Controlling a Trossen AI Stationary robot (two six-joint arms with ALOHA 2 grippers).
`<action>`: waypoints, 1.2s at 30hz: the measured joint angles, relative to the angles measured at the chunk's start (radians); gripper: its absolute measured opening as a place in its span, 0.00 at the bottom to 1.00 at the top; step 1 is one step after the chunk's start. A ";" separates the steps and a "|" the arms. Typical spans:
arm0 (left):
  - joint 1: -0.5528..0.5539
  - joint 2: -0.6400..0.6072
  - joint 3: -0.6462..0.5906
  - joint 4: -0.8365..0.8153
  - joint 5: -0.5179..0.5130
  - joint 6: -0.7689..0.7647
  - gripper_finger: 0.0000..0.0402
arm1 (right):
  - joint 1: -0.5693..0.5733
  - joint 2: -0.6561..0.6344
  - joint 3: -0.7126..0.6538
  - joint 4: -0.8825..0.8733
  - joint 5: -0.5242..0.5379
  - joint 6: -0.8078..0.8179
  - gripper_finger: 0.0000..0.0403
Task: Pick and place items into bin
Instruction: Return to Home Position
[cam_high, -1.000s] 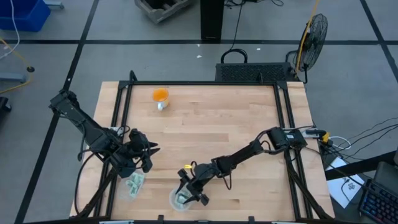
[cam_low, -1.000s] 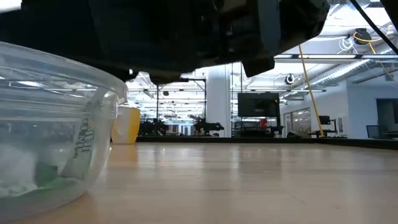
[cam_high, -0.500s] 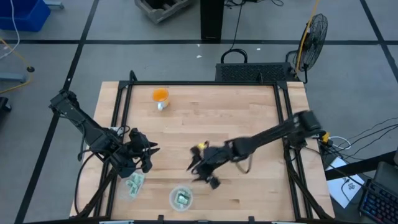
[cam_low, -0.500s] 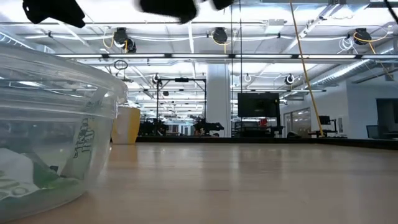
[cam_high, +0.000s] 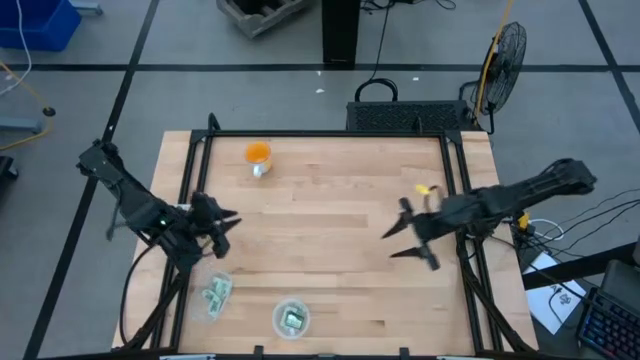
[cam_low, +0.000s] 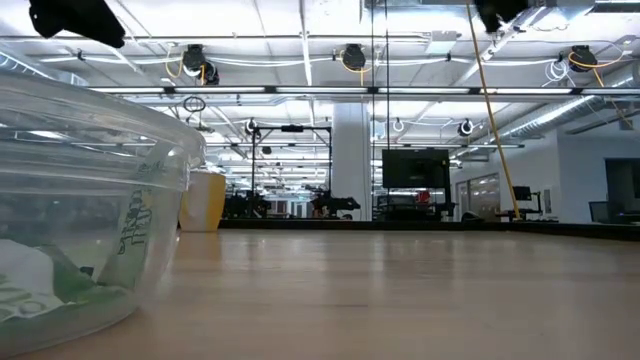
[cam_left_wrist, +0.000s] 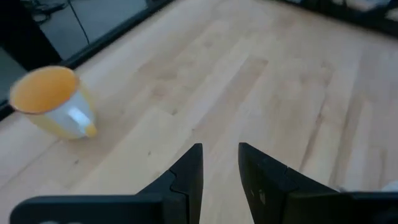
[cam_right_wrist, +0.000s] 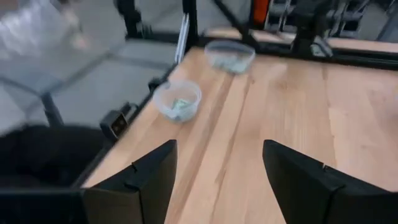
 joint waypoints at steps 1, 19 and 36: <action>-0.004 -0.026 0.000 -0.014 -0.014 -0.006 0.26 | 0.000 -0.074 -0.064 0.032 0.005 0.021 0.57; 0.021 -0.253 -0.448 1.060 0.060 0.592 0.26 | -0.001 -0.852 -0.753 0.308 0.180 0.136 0.58; 0.164 -0.724 -0.771 1.308 0.206 0.917 0.26 | -0.005 -0.880 -0.751 0.251 0.283 0.112 0.57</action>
